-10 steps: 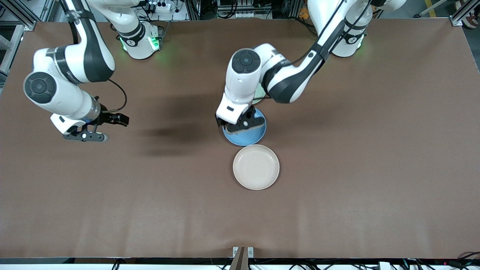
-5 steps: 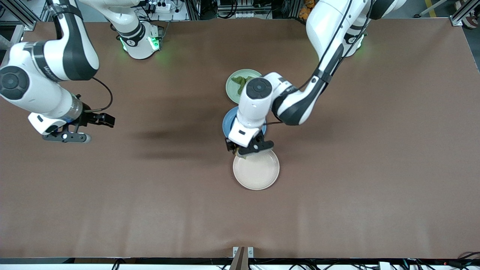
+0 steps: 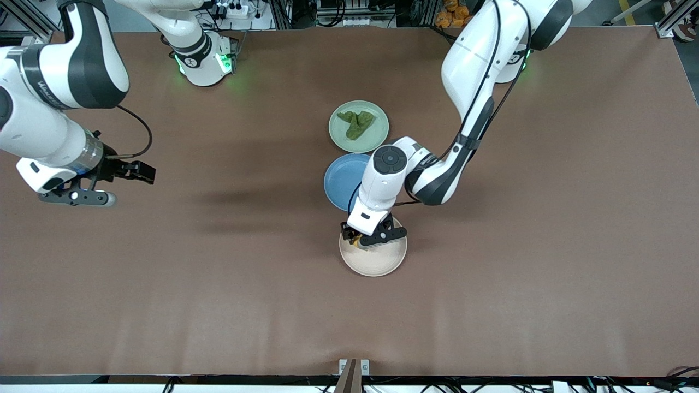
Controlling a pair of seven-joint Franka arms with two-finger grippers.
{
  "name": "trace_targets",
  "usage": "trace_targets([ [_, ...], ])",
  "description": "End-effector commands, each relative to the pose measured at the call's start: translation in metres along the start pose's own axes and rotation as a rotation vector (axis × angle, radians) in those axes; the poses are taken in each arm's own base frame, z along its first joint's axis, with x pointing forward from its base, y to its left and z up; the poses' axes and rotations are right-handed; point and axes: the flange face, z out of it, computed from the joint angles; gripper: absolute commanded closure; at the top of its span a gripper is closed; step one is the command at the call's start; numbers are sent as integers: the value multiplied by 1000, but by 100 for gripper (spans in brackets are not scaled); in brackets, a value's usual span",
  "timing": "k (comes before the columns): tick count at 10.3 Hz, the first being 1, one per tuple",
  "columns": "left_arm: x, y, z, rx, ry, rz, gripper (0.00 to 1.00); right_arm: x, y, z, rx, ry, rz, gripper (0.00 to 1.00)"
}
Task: Place lemon and lettuce in plates
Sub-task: 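Lower the lemon onto the cream plate and open the left gripper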
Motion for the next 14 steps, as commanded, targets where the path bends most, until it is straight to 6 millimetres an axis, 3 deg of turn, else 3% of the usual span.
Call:
trace_targets([
  [1, 15, -2, -6, -9, 25, 5, 54, 0, 7, -25, -11, 2, 1, 0],
  [2, 11, -2, -3, -5, 20, 3, 1, -1, 8, -32, -10, 0, 1, 0],
  [3, 17, 1, -16, -19, 28, -17, 0, -2, 9, -39, -11, -4, 2, 0],
  [5, 36, 10, -74, -6, 43, -27, 0, -2, 11, -48, -12, 0, 7, 0],
  [6, 43, 13, -116, 45, 30, -23, 0, -1, 15, -53, -10, 9, 14, 0],
  [8, 72, -2, -216, 115, 20, -14, 0, -3, 16, -71, -9, 16, 20, 0],
  [9, 83, -14, -260, 117, -26, 5, 0, -6, 17, -83, -11, 6, 24, 0],
  [11, 121, -73, -342, 136, -118, 59, 0, -18, 23, -115, -12, 25, 38, 0],
  [14, 154, -150, -433, 150, -140, -11, 0, -29, 33, -151, -8, 74, 50, 0],
])
